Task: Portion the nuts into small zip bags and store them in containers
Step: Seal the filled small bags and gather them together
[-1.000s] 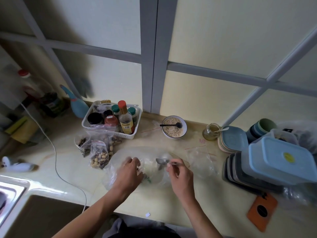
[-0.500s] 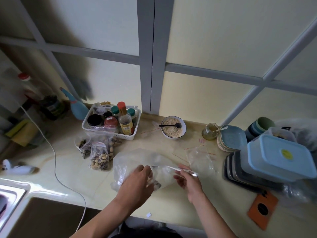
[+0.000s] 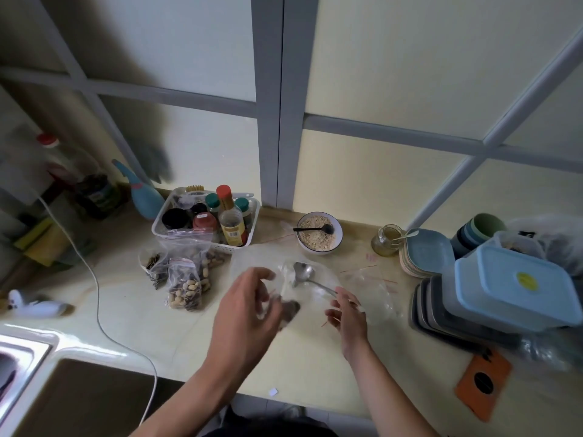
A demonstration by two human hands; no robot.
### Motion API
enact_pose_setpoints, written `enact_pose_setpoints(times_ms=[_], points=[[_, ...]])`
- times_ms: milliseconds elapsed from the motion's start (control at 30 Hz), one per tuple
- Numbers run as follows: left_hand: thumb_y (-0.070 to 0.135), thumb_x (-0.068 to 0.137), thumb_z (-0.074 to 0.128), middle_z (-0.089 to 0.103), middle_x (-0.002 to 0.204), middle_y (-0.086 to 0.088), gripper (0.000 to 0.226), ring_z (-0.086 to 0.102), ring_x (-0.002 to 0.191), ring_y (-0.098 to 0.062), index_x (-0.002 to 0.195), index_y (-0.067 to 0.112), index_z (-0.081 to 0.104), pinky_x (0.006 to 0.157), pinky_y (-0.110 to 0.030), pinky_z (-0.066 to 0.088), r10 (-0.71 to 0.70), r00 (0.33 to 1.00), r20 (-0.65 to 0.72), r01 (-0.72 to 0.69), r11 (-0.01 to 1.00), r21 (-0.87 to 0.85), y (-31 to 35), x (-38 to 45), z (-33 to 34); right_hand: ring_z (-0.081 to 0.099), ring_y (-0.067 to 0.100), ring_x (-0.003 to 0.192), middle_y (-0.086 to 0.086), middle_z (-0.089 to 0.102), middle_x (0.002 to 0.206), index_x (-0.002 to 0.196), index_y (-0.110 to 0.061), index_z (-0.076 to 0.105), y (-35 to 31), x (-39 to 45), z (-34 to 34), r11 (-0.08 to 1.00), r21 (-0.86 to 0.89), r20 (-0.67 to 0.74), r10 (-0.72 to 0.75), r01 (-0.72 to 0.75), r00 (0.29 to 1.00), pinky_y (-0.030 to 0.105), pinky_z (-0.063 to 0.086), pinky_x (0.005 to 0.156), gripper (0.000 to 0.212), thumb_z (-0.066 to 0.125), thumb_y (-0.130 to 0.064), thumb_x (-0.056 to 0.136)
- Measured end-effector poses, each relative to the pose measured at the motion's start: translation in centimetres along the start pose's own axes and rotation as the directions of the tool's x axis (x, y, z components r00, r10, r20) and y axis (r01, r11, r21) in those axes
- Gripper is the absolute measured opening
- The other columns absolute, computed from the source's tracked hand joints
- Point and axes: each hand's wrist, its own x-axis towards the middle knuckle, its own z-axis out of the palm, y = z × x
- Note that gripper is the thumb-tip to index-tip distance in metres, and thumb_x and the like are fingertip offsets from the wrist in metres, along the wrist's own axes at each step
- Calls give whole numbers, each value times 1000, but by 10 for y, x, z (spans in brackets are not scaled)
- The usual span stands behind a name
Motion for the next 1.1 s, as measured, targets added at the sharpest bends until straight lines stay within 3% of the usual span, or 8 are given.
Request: enact_pose_setpoints(times_ms=[133,233,367,433,567,667,867,1100], points=[[18,87,69,57,75,6,28,55,69,-10,111,26,58,59,-36,50,-65,992,-110,67,998,12,-1,12,-26,48,15,52,5,53,73,93,-14,68,4,2,-5,999,36,-4,28,-28,1000,28,38,52,13,67,-27,92],[18,87,70,60,80,7,29,57,71,-10,113,24,59,60,-35,49,-134,977,-163,145,988,54,-21,12,-38,51,17,48,6,57,64,110,-2,59,15,4,-10,997,-4,-258,-81,83,963,28,42,53,22,63,-18,96],[17,85,71,59,79,6,32,55,70,-11,115,18,59,59,-33,46,-270,949,-160,292,948,130,-71,3,-36,65,25,54,18,66,89,117,-4,43,17,1,-14,995,-64,-493,-96,74,865,22,49,48,27,57,-11,96],[17,84,72,61,84,4,34,57,73,-14,116,15,59,63,-35,49,-326,934,-148,346,927,142,-97,0,-31,67,23,56,16,67,85,124,-5,39,14,0,-12,990,-122,-469,-116,66,875,22,52,52,31,48,-3,95],[18,84,73,64,96,-8,40,58,78,-21,121,11,58,65,-33,45,-405,904,-137,423,894,145,-138,1,-24,73,34,66,1,63,72,121,-8,42,8,1,-2,955,-296,-299,-96,4,949,45,59,81,29,44,-1,94],[22,84,74,60,94,-7,39,55,76,-19,118,10,60,65,-33,43,-448,883,-140,468,864,186,-164,3,-24,72,33,60,6,67,61,121,-12,45,6,-1,7,899,-437,-213,-72,-29,974,46,62,74,30,50,-5,92],[28,82,74,58,100,-10,36,59,81,-26,112,10,64,74,-38,53,-544,836,-73,537,781,320,-203,9,-44,72,26,55,2,73,80,128,-35,52,11,-12,28,820,-572,-20,-60,38,998,36,59,59,51,54,-5,86],[31,78,73,57,100,-6,37,60,83,-26,110,16,64,76,-37,54,-617,785,-56,586,711,389,-239,22,-74,64,6,48,-1,73,83,107,-19,57,8,-36,93,765,-619,-10,-231,175,973,24,43,54,25,49,-3,90]])
